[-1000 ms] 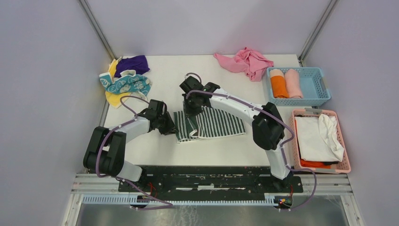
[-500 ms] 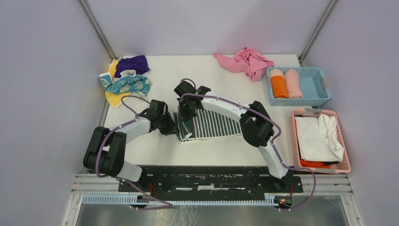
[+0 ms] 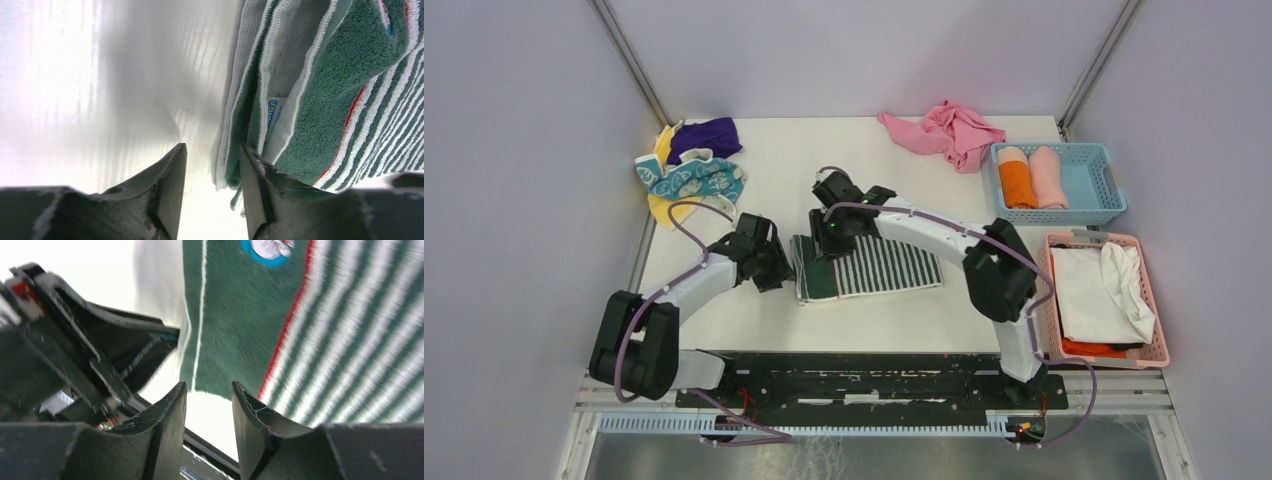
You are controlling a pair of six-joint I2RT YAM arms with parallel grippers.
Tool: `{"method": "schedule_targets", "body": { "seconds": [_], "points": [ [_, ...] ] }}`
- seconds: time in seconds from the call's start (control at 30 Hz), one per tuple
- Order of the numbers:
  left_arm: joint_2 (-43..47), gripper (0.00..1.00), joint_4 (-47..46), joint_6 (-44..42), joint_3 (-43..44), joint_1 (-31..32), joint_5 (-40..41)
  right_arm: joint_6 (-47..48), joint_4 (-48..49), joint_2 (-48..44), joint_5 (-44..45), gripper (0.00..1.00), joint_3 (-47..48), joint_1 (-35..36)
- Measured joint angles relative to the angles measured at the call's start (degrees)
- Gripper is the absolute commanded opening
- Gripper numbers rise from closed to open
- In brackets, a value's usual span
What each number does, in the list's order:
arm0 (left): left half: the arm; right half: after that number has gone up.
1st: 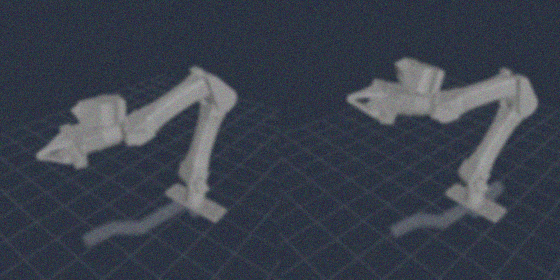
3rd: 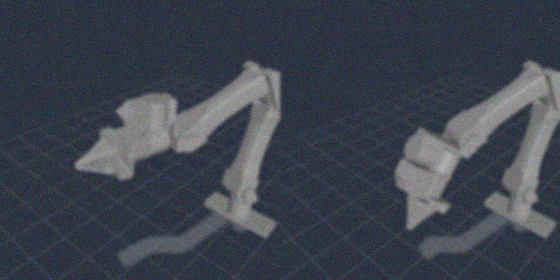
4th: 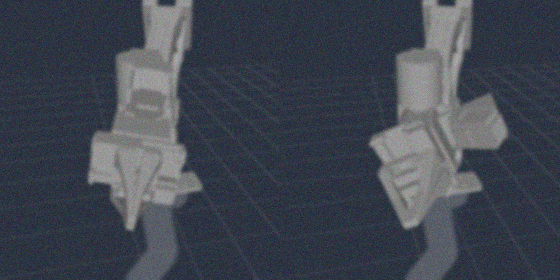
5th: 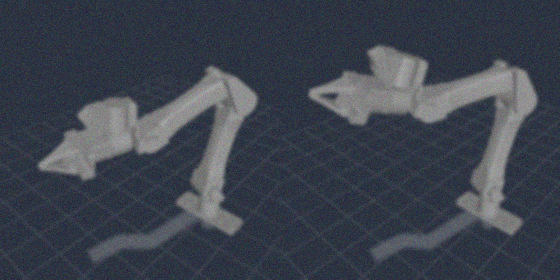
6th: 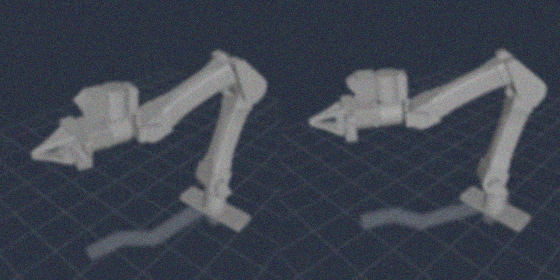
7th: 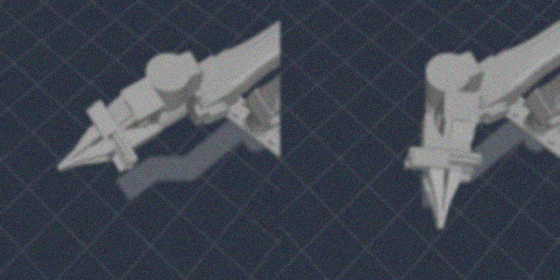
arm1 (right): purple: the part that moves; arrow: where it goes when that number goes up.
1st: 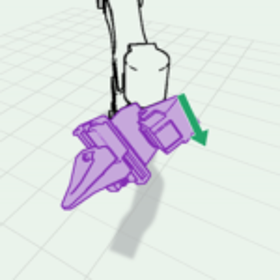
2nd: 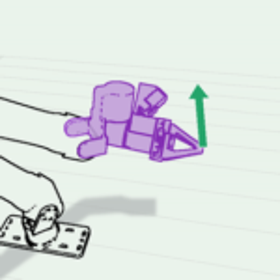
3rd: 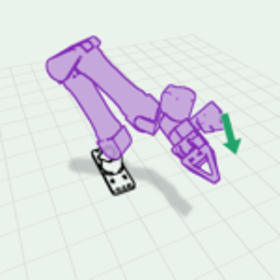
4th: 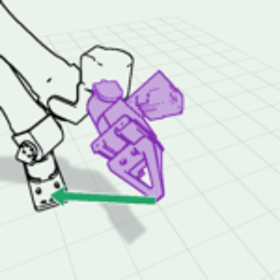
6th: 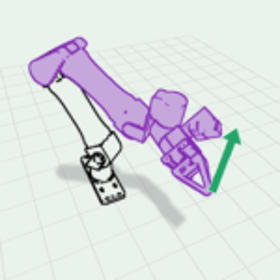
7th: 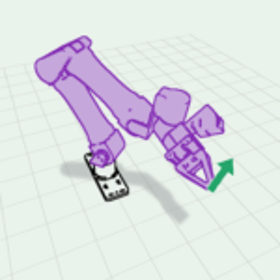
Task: Roll the towels
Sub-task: Fold the towel at the center of the board.
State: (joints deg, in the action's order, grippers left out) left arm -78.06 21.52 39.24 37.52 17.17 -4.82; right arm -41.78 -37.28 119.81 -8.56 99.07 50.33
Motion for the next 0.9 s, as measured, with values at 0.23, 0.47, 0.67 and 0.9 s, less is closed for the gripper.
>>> {"method": "schedule_targets", "body": {
  "seconds": [0.23, 0.47, 0.67, 0.9],
  "points": [
    [7.3, 0.6, 7.3, 0.0, 1.6, 0.3, 5.9, 3.8, 6.6, -21.2, -1.9, 0.49, -18.4, -9.7],
    [11.8, 0.56, 11.4, 2.1, 9.1, 10.4, 10.4, 6.4, 13.2, -28.1, -4.5, 0.49, -34.6, -19.6],
    [7.6, 0.44, 6.4, 3.8, 9.8, 15.2, 8.4, 7.5, 16.0, -28.1, -6.8, 0.49, -44.1, -22.8],
    [-0.2, 0.36, -0.7, 4.0, 1.4, 10.5, 4.4, 8.1, 21.1, -28.0, -8.4, 0.48, -51.4, -28.0]
  ]
}}
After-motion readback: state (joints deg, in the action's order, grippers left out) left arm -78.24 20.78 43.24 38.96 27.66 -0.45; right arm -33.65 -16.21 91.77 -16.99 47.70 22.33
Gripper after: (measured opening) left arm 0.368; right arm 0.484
